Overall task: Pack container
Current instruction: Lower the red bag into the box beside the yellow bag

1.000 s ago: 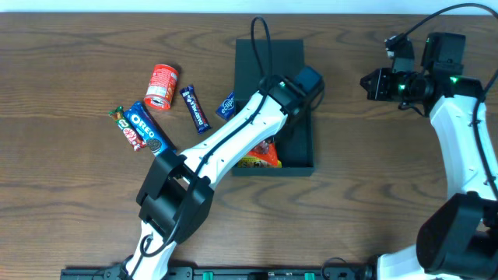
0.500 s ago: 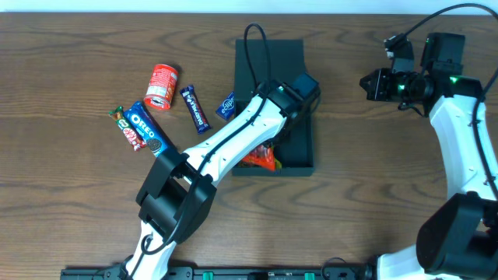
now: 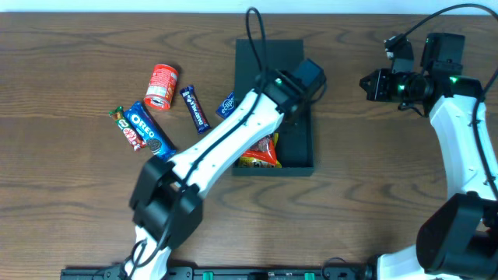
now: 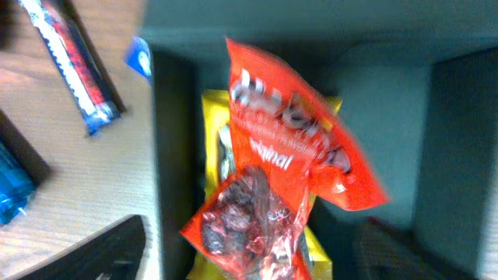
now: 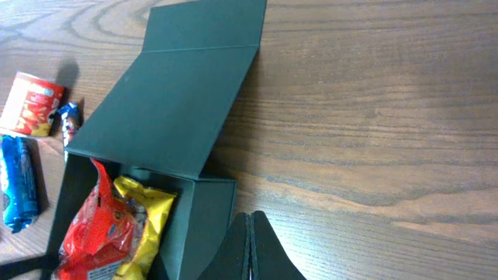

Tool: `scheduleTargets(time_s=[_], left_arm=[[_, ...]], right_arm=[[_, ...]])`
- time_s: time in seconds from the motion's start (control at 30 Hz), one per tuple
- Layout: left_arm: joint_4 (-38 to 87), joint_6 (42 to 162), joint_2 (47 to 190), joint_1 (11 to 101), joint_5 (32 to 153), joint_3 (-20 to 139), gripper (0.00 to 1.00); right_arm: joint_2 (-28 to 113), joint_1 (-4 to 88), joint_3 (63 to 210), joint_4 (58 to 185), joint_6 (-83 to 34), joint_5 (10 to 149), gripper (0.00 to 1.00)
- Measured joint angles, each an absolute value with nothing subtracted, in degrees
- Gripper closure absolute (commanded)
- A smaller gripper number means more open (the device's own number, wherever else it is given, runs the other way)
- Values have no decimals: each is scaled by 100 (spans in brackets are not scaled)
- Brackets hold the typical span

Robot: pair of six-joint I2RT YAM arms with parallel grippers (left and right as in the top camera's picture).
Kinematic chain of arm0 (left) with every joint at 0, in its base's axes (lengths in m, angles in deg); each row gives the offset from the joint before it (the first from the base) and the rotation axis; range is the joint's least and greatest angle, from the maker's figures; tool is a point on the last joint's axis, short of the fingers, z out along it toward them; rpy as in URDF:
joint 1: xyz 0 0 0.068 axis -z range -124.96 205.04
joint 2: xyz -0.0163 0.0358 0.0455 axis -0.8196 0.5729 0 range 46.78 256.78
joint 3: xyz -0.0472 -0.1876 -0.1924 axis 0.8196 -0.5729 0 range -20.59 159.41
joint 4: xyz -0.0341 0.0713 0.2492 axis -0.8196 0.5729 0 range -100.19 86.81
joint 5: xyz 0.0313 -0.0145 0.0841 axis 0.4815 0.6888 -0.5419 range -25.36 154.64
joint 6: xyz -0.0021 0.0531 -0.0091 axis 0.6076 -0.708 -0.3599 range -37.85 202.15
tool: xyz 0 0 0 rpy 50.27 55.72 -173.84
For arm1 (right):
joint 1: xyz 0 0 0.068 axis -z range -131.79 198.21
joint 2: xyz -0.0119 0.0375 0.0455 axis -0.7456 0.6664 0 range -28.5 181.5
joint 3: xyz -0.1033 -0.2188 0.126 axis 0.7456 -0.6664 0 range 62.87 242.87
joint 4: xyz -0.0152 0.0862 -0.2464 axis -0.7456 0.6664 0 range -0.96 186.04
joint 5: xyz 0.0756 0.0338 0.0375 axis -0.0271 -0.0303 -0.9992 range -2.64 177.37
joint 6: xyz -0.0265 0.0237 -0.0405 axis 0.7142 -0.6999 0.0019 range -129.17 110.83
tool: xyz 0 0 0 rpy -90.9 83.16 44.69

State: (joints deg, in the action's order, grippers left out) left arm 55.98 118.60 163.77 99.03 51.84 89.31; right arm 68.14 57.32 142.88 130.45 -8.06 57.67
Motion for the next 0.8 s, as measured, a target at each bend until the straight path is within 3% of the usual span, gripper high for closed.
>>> scheduleTargets(time_s=[0.03,0.23,0.53,0.8], left_arm=[[5548,11812,16204,9901,5110,8940,94],[5487,11700,15868,9903,4966,9095,94],[5542,11676,16919,9901,5536,9093,94],[5537,11663,17035,9855,5632,9093,94]], right_arm=[[6814,5732,14288,13045,-806,5767,98],[6814,5732,14288,13045,-806,5765,99],[6814,5732,14288,13056,-802,5765,99],[6814,5732,14288,13058,-752,5767,98]])
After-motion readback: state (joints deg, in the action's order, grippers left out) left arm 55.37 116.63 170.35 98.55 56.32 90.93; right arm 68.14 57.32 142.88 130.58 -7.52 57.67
